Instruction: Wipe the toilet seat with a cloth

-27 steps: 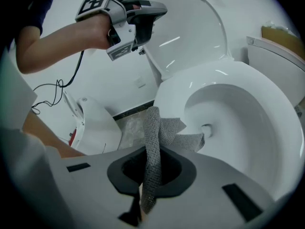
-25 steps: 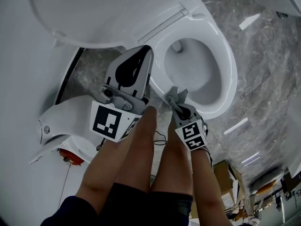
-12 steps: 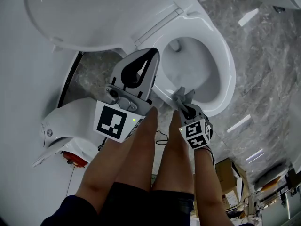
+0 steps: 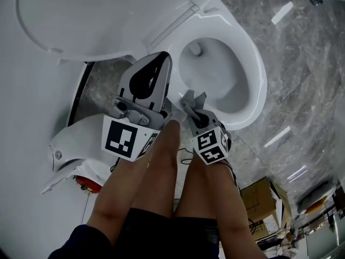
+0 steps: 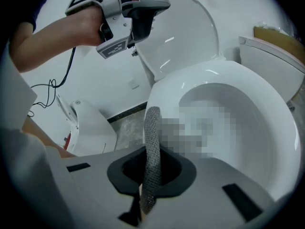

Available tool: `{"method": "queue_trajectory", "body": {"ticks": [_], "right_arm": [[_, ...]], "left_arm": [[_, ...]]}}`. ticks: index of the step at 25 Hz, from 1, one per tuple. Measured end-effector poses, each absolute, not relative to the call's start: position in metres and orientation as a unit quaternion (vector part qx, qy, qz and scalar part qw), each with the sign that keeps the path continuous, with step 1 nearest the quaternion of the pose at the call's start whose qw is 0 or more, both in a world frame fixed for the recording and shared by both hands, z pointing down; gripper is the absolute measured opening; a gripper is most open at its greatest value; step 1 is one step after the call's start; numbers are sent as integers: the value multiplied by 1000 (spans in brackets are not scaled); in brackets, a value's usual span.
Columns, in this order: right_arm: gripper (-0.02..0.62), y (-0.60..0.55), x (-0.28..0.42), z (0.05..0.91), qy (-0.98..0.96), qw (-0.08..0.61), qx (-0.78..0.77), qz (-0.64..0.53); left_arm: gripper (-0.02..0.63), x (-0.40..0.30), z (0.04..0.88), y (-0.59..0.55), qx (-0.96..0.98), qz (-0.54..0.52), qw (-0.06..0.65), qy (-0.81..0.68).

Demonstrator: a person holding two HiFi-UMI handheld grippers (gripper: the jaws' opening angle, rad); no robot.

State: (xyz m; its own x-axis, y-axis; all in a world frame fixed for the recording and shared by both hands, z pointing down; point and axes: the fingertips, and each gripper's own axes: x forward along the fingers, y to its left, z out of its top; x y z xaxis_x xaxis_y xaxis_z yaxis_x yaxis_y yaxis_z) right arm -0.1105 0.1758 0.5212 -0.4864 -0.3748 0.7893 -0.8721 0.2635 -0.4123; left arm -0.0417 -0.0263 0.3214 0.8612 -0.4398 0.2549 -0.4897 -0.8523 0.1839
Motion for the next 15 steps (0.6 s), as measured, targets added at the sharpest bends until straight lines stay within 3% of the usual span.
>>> {"method": "queue_trajectory", "body": {"ticks": [11, 15], "right_arm": [[29, 263, 12, 530, -616, 331, 540, 469], [29, 268, 18, 529, -594, 335, 564, 467]], "left_arm": [[20, -18, 318, -13, 963, 99, 121, -219], [20, -12, 318, -9, 965, 100, 120, -211]]}}
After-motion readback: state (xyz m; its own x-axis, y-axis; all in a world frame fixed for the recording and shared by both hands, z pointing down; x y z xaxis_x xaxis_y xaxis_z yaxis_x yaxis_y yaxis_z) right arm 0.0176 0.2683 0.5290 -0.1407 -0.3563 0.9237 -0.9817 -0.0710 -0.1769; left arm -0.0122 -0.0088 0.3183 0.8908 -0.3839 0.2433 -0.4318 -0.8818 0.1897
